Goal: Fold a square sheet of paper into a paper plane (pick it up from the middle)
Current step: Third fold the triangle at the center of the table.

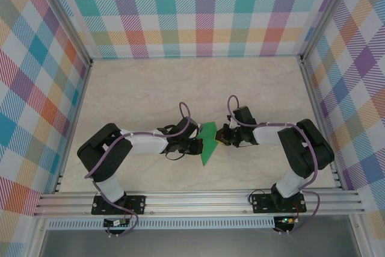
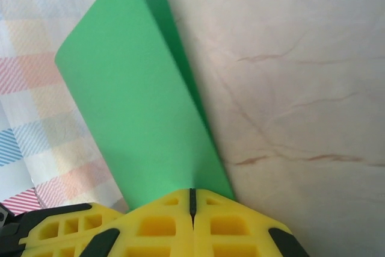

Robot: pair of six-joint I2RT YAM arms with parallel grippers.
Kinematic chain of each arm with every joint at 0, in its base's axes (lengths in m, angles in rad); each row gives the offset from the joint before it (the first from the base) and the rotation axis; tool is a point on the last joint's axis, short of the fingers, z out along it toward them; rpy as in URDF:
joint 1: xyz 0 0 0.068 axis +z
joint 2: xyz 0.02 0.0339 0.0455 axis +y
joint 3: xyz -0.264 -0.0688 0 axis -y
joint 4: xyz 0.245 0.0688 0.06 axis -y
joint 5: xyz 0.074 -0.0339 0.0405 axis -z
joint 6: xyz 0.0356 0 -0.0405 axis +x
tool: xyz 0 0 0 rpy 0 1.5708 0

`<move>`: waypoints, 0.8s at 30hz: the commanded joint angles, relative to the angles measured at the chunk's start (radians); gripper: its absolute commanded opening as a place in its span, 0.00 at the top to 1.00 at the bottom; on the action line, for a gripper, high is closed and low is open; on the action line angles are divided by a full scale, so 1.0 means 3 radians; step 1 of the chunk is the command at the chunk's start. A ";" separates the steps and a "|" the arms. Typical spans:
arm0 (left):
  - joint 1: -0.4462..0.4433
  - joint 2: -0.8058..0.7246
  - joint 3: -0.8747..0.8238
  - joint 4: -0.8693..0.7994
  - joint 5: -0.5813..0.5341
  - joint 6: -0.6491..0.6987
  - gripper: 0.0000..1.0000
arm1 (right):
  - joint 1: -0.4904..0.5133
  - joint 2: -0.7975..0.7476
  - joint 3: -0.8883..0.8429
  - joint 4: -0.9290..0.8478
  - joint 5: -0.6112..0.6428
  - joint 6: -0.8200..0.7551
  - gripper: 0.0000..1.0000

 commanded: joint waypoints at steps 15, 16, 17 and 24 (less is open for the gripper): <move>0.0001 0.0103 -0.0099 -0.0464 -0.0212 0.0099 1.00 | -0.0111 -0.0151 0.0231 -0.0343 0.0075 -0.0234 0.97; 0.0000 0.0104 -0.0099 -0.0459 -0.0205 0.0101 1.00 | -0.0116 -0.0129 0.0238 -0.0343 0.0075 -0.0236 0.97; 0.0001 0.0101 -0.0099 -0.0458 -0.0203 0.0102 1.00 | -0.0121 -0.0101 0.0240 -0.0338 0.0068 -0.0234 0.97; -0.0003 0.0077 -0.0094 -0.0496 -0.0199 0.0112 1.00 | -0.0122 0.0129 0.0059 -0.0075 -0.0060 -0.0133 0.98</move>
